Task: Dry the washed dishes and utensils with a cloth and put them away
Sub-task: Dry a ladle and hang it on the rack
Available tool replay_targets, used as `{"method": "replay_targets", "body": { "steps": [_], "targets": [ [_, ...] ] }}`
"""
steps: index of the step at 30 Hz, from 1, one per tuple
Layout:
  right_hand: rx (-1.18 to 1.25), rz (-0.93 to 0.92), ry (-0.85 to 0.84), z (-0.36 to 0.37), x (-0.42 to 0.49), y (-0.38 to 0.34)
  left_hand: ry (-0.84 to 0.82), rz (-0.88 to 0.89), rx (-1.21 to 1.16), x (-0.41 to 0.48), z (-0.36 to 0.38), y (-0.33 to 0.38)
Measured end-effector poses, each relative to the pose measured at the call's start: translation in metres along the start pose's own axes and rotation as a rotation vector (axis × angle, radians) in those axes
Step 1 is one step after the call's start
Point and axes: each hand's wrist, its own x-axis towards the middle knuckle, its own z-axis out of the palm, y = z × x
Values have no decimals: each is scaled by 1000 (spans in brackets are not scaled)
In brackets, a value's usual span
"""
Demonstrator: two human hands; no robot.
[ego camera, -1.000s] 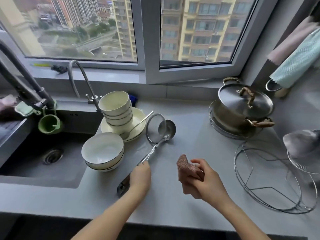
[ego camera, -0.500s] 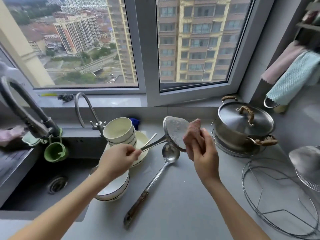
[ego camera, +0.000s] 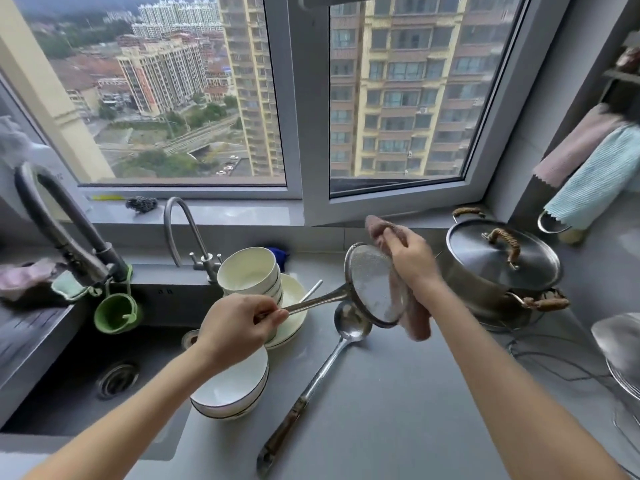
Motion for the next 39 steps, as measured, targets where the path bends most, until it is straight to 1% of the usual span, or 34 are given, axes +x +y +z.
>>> {"method": "replay_targets", "body": {
  "steps": [1, 4, 5, 6, 7, 8, 10, 11, 12, 13, 15, 17, 18, 19, 21, 23, 25, 28, 29, 31, 32, 34, 35, 37, 38, 39],
  "targets": [
    [-101, -85, -37, 2, -9, -3, -3, -10, -8, 2, 0, 0],
    [-523, -555, -13, 23, -49, -2, -34, -32, -25, 7, 4, 4],
    [-620, -645, -13, 26, -54, 4, -43, -29, -29, 7, 6, 4],
    [-631, -634, -46, 21, -50, 4, -44, -18, -29, 7, 7, 4],
    [-563, -526, -78, 11, -39, 4, -41, 1, -24, 6, 8, 3],
    [-448, -366, -105, 0, -30, 1, -40, 25, -19, 5, 7, 3],
    [-115, -40, -185, -23, -7, 6, -39, 50, -69, 4, 4, 4],
    [47, 92, -225, -31, -1, 10, -48, 40, -121, 4, 2, 4],
    [187, 176, -255, -37, -1, 13, -73, 21, -169, 4, 0, 4],
    [300, 210, -264, -39, -4, 14, -119, -7, -210, 5, -1, 3],
    [407, 194, -230, -39, -9, 12, -289, -69, -250, 9, -2, 5],
    [430, 140, -208, -35, -10, 4, -480, -78, -325, 14, -1, 20],
    [418, 110, -210, -32, -12, -3, -551, -61, -413, 17, 2, 32],
    [400, 84, -208, -28, -14, -9, -589, -52, -517, 22, 5, 43],
    [387, 79, -197, -21, -15, -13, -550, -101, -672, 31, 11, 62],
    [304, 71, -136, -20, -15, -14, -484, -166, -735, 38, 14, 71],
    [66, -13, -89, -23, -19, -16, -461, -205, -761, 42, 17, 74],
    [-302, -188, -23, -21, -35, -21, -477, -241, -777, 44, 21, 76],
    [-404, -233, -9, -18, -44, -25, -489, -248, -776, 45, 23, 76],
    [-531, -332, 15, -7, -62, -29, -490, -277, -774, 48, 26, 80],
    [-605, -423, 71, 1, -72, -25, -467, -315, -785, 50, 28, 83],
    [-754, -608, 231, 23, -91, -5, -394, -447, -860, 54, 33, 90],
    [-776, -686, 295, 30, -99, 5, -368, -499, -898, 56, 35, 92],
    [-738, -815, 382, 27, -105, 24, -373, -527, -955, 58, 34, 93],
    [-690, -848, 410, 19, -103, 32, -394, -520, -976, 58, 32, 93],
    [-601, -808, 428, 11, -98, 39, -416, -512, -993, 59, 31, 90]
  ]
}}
